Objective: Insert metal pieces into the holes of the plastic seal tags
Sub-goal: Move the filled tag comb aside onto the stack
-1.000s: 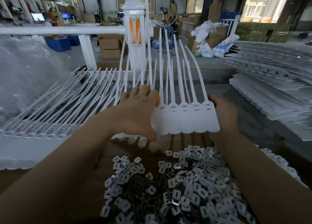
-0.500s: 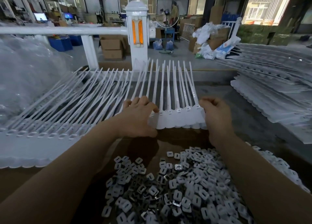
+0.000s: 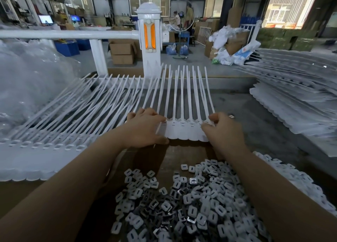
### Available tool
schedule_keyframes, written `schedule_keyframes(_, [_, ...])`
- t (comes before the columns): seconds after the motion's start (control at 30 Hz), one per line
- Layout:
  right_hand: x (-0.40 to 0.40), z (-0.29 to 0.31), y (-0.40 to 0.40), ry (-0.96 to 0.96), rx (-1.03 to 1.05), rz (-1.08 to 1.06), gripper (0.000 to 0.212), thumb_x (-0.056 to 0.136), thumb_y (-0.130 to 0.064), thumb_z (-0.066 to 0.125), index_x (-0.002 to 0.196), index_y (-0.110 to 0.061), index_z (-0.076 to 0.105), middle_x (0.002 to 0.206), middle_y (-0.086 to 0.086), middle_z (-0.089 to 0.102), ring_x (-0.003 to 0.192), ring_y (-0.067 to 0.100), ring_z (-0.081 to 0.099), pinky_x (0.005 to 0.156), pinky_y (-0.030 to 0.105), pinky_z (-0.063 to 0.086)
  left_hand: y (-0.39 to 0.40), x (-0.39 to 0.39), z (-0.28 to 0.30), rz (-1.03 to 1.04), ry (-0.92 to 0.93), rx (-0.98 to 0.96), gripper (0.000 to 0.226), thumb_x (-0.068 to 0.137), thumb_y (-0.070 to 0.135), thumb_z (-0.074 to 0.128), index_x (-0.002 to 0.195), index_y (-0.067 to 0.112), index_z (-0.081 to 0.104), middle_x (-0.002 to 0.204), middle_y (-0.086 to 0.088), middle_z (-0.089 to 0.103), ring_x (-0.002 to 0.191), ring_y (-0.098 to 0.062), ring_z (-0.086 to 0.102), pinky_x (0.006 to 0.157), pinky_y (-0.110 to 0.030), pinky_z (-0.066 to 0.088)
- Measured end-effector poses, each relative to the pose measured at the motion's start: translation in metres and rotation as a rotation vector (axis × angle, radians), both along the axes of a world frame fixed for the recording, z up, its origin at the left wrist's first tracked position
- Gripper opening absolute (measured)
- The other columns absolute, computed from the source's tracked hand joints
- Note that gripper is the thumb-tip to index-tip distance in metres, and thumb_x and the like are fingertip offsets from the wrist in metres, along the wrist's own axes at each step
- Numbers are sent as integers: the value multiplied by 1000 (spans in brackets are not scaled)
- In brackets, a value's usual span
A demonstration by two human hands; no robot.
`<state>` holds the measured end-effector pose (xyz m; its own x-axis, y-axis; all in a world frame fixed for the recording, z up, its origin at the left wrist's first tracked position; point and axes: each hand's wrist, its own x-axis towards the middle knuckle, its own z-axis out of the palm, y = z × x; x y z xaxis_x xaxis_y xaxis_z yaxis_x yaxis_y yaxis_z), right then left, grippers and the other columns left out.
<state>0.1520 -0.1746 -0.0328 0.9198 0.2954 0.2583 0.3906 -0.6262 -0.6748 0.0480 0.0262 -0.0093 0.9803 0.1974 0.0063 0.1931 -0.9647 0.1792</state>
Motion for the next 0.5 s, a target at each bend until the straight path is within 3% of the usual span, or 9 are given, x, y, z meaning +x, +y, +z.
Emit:
schedule_keyframes(0.13, [-1, 1, 1, 7, -30, 3, 40, 90, -35, 58, 126, -17, 55, 120, 4, 63, 118, 28, 51, 100, 44, 43, -1, 1, -2, -26, -52, -5, 80, 83, 57, 64, 150, 35, 27, 153, 7, 36, 144, -20, 22, 113, -46, 10])
schedule_keyframes(0.3, [-1, 0, 4, -2, -120, -3, 41, 88, -35, 56, 128, -27, 55, 124, 2, 60, 123, 29, 41, 97, 41, 38, -4, 2, -6, 26, -117, 26, 71, 86, 59, 60, 148, 35, 33, 153, 8, 38, 143, -18, 27, 114, -48, 11])
schedule_keyframes(0.5, [-6, -2, 5, -112, -228, 133, 24, 88, -46, 57, 112, -46, 61, 133, -11, 55, 127, 25, 33, 101, 43, 24, -7, 2, -6, 30, -48, -5, 65, 89, 59, 56, 146, 34, 38, 154, 10, 34, 143, -17, 23, 117, -48, 10])
